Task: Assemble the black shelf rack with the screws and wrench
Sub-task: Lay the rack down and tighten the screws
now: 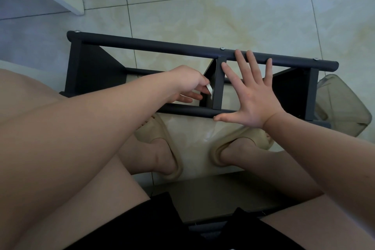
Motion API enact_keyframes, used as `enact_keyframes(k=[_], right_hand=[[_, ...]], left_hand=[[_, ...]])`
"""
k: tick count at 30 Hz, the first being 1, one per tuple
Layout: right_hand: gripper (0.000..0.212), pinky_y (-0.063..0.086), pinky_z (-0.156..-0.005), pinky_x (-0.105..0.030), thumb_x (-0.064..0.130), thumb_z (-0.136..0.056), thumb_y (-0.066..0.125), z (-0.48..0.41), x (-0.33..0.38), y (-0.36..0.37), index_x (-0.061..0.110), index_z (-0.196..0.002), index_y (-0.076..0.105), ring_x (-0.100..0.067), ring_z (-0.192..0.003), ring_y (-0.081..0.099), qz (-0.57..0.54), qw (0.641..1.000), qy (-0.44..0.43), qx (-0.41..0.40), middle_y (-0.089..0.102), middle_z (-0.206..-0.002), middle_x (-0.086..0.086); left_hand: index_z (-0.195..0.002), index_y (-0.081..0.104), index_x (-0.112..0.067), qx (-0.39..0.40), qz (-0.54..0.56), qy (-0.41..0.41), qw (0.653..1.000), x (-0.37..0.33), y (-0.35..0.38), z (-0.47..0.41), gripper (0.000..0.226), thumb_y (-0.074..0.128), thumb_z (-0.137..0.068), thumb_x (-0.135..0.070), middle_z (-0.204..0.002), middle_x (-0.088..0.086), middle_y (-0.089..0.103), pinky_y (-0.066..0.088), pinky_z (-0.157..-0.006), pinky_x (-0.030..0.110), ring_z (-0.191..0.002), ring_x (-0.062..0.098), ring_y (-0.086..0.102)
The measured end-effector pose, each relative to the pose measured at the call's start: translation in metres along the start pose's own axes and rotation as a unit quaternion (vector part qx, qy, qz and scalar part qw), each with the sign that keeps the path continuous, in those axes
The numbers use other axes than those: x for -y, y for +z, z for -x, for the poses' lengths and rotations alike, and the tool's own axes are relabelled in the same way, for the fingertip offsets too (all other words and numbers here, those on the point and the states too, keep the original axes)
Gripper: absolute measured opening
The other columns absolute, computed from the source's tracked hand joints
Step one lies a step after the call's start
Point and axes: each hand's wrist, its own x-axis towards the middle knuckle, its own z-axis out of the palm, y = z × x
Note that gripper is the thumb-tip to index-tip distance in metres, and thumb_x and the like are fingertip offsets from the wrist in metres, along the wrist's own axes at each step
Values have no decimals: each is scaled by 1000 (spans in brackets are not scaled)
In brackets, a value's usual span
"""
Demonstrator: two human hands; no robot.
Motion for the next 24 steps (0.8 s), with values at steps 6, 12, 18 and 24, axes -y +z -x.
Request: enact_keyframes(k=[6,12,18,24], right_hand=[[125,-9,-116,-71,100,-68,35,0,0,0,24,-164,11,-37,-156,-8,-4,1000,-1,-5,-3,-170,-13],[125,-8,-117,-72,101,-68,34,0,0,0,24,-164,11,-38,-156,-8,-1,1000,-1,-4,-3,-170,-14],[125,-8,-116,-73,101,-67,34,0,0,1,24,-164,10,-38,-156,-8,-3,1000,-1,-4,-3,-170,-14],[125,-9,-116,-72,101,-68,33,0,0,2,25,-163,10,-37,-156,-8,-7,1000,-1,-6,-3,-170,-13]], left_hand=[[-105,66,-24,10,20,-2,1000,-1,1,-1,14,54,-101,-28,-87,-10,78,53,-77,29,-87,11,73],[-103,63,-18,22,18,-26,999,1,2,-3,13,54,-101,-27,-80,-7,77,50,-73,29,-80,9,71],[-96,59,-18,35,-3,-24,999,2,2,-2,16,47,-105,-25,-69,-10,74,47,-70,25,-81,7,66],[-97,59,-17,35,-35,0,999,4,1,-2,18,44,-106,-18,-84,-5,72,47,-70,24,-83,7,64]])
